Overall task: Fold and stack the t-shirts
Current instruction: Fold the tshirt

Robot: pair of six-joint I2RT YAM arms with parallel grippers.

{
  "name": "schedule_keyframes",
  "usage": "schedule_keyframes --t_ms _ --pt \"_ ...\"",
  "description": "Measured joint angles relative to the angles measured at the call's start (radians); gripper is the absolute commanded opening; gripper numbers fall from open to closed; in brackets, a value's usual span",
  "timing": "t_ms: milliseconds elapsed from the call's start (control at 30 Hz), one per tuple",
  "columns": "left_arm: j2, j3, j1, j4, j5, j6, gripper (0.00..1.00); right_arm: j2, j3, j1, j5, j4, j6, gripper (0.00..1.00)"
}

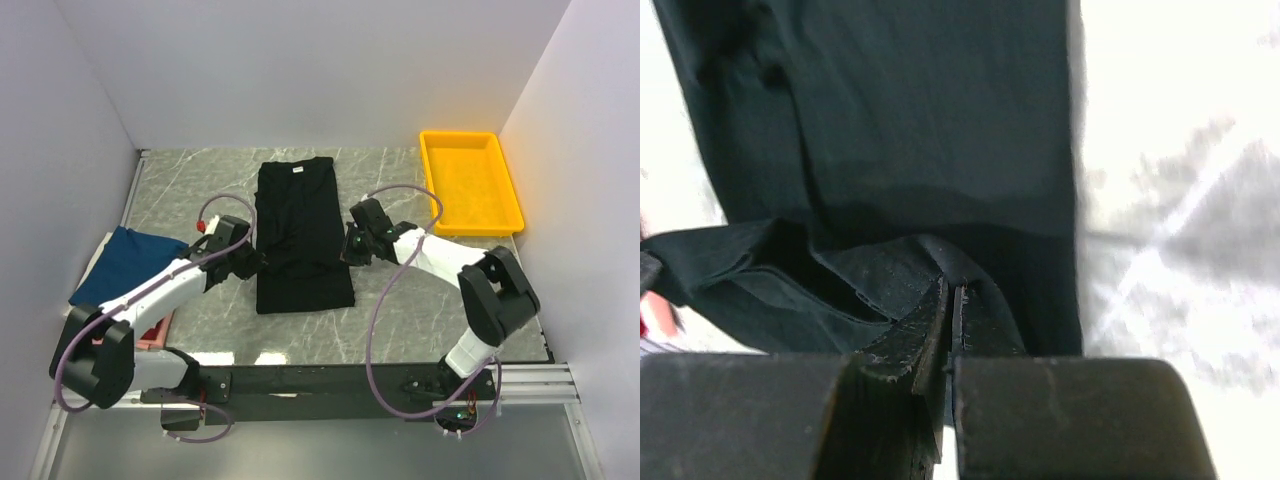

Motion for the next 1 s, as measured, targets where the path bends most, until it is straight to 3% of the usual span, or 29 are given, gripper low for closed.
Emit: schedule_keyframes --t_ms 267,767,833,867,900,967,1000 --pt "0.108 0.029 0.08 0.063 0.038 0.035 0.01 0.089 0.053 -0.077 -0.051 0.055 -0.006 0.0" --pt "0.263 0.15 0.121 0.084 0.059 0.087 0.02 0.196 0.17 -0.153 -0.142 0.078 -0.011 0.0" --pt "0.289 0.169 0.127 0.086 0.067 0.102 0.1 0.206 0.177 -0.159 -0.152 0.079 -0.011 0.07" --pt "0.301 0.177 0.13 0.087 0.072 0.109 0.27 0.209 0.178 -0.162 -0.156 0.08 -0.011 0.13" --pt "0.312 0.184 0.132 0.089 0.077 0.123 0.36 0.212 0.178 -0.164 -0.161 0.079 -0.012 0.27" --pt "0.322 0.193 0.138 0.089 0.085 0.142 0.57 0.212 0.178 -0.169 -0.166 0.076 -0.016 0.43" --pt "0.322 0.196 0.142 0.086 0.086 0.154 0.62 0.212 0.179 -0.17 -0.166 0.075 -0.021 0.56"
